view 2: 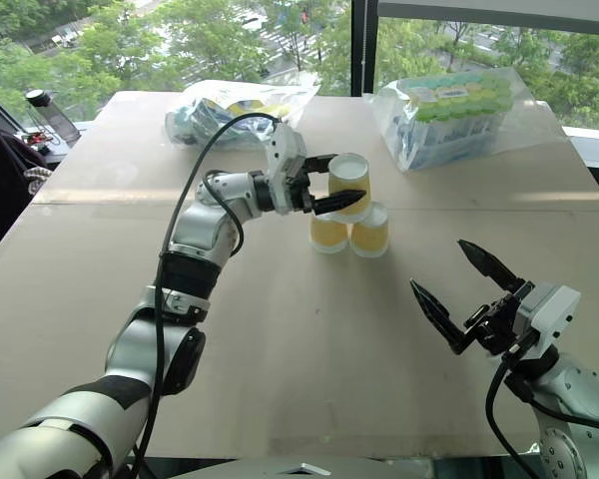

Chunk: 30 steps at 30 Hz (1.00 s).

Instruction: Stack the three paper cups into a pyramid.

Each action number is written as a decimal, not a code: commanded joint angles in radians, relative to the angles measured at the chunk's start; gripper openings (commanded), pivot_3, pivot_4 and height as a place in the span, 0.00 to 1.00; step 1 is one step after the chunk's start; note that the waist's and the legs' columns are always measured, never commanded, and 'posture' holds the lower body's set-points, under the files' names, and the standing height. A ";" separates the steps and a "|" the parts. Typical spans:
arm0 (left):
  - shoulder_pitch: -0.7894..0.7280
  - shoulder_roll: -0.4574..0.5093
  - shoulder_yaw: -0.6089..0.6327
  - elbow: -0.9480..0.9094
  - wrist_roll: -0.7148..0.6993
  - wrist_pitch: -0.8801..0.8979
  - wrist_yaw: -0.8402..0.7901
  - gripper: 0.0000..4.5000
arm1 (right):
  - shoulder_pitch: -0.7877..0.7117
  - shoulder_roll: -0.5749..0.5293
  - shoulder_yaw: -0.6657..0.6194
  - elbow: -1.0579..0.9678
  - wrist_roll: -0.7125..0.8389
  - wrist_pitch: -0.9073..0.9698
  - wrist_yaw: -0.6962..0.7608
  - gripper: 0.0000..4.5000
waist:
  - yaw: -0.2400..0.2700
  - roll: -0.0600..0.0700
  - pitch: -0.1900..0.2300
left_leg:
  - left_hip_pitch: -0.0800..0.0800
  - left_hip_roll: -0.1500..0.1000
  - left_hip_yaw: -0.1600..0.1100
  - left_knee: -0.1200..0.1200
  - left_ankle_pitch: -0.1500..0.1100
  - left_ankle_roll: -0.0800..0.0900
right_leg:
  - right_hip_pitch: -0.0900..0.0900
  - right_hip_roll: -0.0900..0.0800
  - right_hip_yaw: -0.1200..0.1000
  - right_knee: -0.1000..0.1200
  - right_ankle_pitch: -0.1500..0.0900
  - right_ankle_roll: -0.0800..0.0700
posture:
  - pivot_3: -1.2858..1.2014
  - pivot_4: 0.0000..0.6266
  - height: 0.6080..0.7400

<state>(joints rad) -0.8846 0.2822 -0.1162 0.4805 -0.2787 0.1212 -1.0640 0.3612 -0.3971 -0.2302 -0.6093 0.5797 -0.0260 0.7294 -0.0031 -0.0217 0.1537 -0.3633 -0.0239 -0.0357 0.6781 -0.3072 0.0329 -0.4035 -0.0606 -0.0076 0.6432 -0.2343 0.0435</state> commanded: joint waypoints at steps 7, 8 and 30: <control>0.003 -0.031 0.084 -0.175 -0.111 -0.004 -0.002 0.98 | 0.014 -0.002 0.005 -0.006 0.007 -0.026 0.021 1.00 | 0.003 0.000 0.000 | -0.001 0.000 0.000 0.001 0.000 0.000 | 0.000 0.000 0.000 0.000 0.000 0.000 | 0.52 0.24 1.00; 0.002 -0.026 0.088 -0.198 -0.112 -0.009 0.000 0.98 | 0.011 -0.002 0.008 -0.004 0.004 -0.025 0.022 1.00 | 0.003 0.000 0.000 | -0.001 0.000 0.000 0.001 0.000 0.000 | 0.000 0.000 0.000 0.000 0.000 0.000 | 0.52 0.24 1.00; 1.138 0.240 0.219 -0.998 -0.042 0.157 0.305 0.98 | 0.003 -0.100 -0.007 0.426 -0.019 -0.103 0.309 1.00 | 0.024 0.003 -0.001 | 0.003 0.001 -0.001 -0.001 -0.001 0.002 | 0.000 -0.007 0.009 -0.002 0.000 0.000 | 0.52 0.24 1.00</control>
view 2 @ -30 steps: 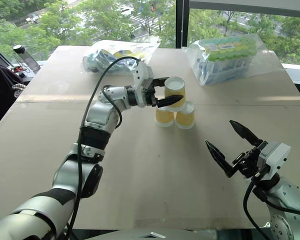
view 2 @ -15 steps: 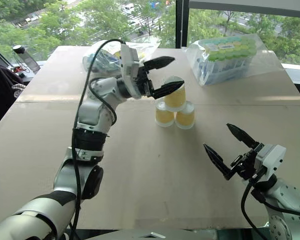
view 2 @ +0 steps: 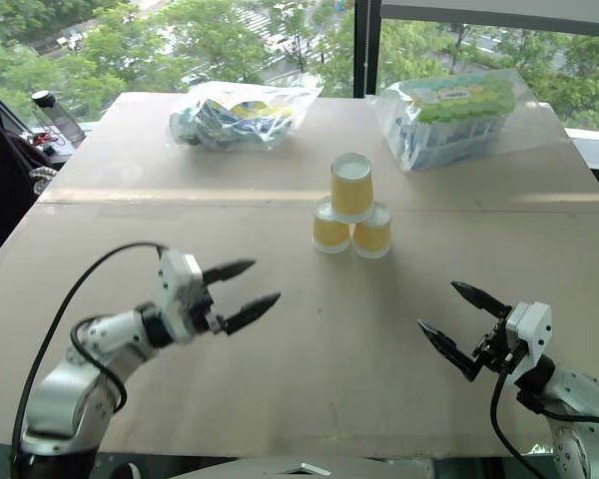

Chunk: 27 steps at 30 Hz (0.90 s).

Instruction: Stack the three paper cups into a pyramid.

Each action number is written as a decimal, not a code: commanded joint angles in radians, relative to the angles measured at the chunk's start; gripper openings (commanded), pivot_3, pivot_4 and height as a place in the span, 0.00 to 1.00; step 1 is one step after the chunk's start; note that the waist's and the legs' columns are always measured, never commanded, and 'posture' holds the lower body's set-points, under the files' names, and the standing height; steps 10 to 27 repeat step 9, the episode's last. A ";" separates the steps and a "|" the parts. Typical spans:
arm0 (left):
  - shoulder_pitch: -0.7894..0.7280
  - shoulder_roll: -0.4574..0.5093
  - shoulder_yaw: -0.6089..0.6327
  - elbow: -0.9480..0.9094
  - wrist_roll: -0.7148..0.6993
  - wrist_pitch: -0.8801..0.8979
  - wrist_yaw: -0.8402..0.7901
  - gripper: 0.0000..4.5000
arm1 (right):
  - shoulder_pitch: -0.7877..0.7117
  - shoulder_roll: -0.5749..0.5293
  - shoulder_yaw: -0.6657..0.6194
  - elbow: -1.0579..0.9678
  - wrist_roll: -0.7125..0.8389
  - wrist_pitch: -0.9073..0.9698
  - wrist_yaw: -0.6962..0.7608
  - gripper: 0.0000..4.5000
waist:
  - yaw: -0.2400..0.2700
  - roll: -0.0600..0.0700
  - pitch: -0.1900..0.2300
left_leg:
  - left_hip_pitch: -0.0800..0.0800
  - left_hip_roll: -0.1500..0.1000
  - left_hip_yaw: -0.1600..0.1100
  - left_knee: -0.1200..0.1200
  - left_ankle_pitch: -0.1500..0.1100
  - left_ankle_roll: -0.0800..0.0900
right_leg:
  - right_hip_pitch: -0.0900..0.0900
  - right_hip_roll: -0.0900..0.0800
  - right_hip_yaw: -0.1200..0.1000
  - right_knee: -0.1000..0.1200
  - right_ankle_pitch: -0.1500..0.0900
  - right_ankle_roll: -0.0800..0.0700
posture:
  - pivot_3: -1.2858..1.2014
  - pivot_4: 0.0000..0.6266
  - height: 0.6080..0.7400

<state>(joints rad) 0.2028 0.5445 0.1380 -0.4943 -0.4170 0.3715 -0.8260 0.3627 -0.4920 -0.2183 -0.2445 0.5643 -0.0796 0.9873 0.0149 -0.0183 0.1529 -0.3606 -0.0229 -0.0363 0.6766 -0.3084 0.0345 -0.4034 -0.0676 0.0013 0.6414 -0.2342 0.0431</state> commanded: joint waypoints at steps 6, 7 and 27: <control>0.161 -0.064 -0.108 0.062 0.223 -0.212 0.143 0.98 | -0.028 -0.016 -0.018 0.169 -0.022 -0.104 0.110 1.00 | 0.004 0.002 -0.002 | 0.001 0.000 0.001 0.000 0.000 0.000 | 0.001 -0.001 -0.001 0.000 -0.002 -0.004 | 0.52 0.24 1.00; 0.165 -0.062 -0.109 0.067 0.230 -0.225 0.147 0.98 | -0.033 -0.018 -0.018 0.171 -0.020 -0.103 0.112 1.00 | 0.002 0.003 -0.002 | 0.001 0.000 0.001 0.000 0.000 0.000 | 0.001 -0.001 -0.001 0.000 -0.002 -0.004 | 0.52 0.24 1.00; 0.163 -0.060 -0.107 0.074 0.234 -0.235 0.153 0.98 | -0.042 -0.020 -0.016 0.174 -0.019 -0.099 0.114 1.00 | 0.001 0.004 -0.003 | 0.000 0.000 0.001 0.000 0.000 0.000 | 0.000 -0.001 -0.001 0.000 -0.002 -0.004 | 0.52 0.24 1.00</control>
